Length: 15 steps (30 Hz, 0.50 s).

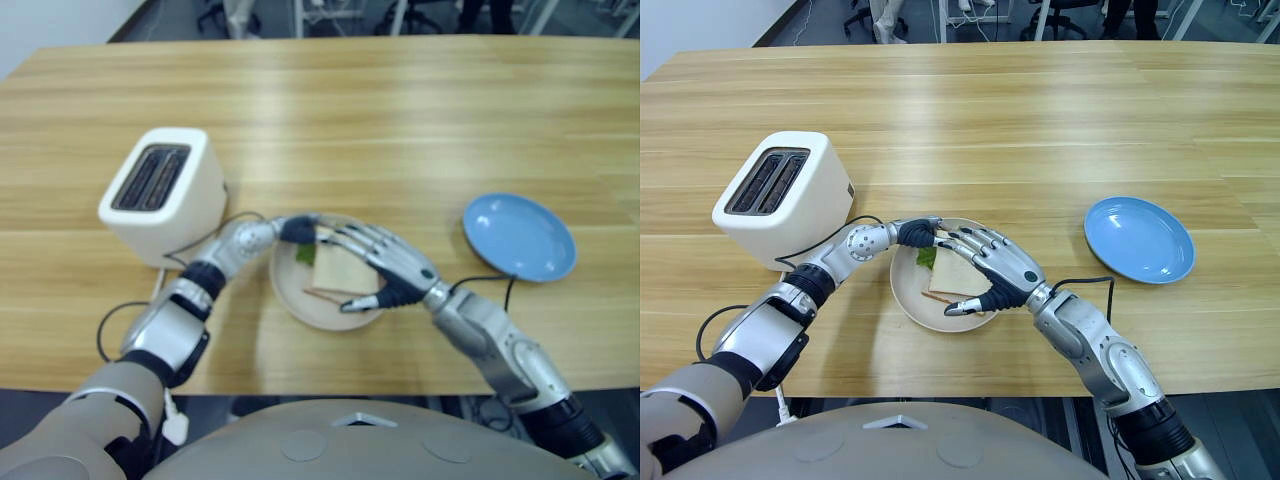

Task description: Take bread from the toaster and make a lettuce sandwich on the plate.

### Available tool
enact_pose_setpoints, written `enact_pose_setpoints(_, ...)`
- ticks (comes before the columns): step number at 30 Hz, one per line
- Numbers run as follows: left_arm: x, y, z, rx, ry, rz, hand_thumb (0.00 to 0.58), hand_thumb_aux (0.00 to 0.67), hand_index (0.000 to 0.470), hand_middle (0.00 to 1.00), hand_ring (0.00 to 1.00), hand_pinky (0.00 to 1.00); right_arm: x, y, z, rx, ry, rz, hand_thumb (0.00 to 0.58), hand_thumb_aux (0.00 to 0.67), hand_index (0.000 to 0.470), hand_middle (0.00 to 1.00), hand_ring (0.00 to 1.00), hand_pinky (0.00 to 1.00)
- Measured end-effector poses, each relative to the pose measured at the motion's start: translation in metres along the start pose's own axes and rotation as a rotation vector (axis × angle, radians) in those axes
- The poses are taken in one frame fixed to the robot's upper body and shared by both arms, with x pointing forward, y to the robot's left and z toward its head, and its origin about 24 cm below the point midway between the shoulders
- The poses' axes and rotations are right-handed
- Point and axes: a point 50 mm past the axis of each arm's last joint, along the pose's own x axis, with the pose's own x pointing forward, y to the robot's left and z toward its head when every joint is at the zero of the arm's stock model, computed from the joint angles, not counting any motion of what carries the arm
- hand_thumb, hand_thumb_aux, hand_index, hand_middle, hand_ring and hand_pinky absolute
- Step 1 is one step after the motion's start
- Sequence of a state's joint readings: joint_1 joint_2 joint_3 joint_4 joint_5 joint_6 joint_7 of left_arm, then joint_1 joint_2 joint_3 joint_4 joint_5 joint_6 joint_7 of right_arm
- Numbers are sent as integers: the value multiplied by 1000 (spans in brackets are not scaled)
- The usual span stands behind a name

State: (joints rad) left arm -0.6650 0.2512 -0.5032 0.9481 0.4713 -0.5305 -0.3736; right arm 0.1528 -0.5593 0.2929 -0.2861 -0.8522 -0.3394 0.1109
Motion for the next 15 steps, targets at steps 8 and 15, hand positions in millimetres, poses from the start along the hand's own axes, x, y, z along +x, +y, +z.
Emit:
enact_pose_setpoints(8,1,-3,-1,23,13,-22,580,670,460,1000,1000,1000,-3,43,1,9,31,216,0,0,0,0,0,0)
enact_pose_setpoints(15,-3,-7,-5,33,25,-8,565,562,386,1000,1000,1000,0,46,4,13,28,253,0,0,0,0,0,0)
